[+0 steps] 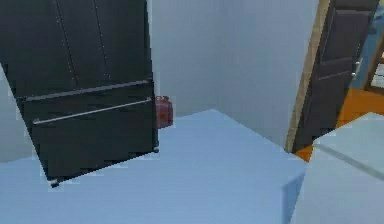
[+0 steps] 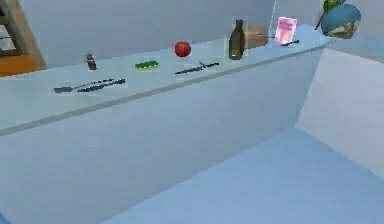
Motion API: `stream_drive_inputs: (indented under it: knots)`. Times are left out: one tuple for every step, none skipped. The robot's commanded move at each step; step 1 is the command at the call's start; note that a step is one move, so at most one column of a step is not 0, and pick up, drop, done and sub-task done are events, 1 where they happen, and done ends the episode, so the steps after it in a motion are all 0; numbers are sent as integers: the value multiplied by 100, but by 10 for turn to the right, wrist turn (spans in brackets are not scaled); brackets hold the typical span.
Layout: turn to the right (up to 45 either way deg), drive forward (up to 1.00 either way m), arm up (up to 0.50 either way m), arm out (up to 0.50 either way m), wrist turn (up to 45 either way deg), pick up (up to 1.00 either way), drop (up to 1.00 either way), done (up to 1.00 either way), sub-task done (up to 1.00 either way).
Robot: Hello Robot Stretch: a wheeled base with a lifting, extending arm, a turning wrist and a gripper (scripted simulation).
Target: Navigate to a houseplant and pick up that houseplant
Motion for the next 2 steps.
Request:
stream_drive_inputs:
  knots:
    - [0,80,0,0,0,0,0,0,0]
    - [360,0,0,0,0,0,0,0,0]
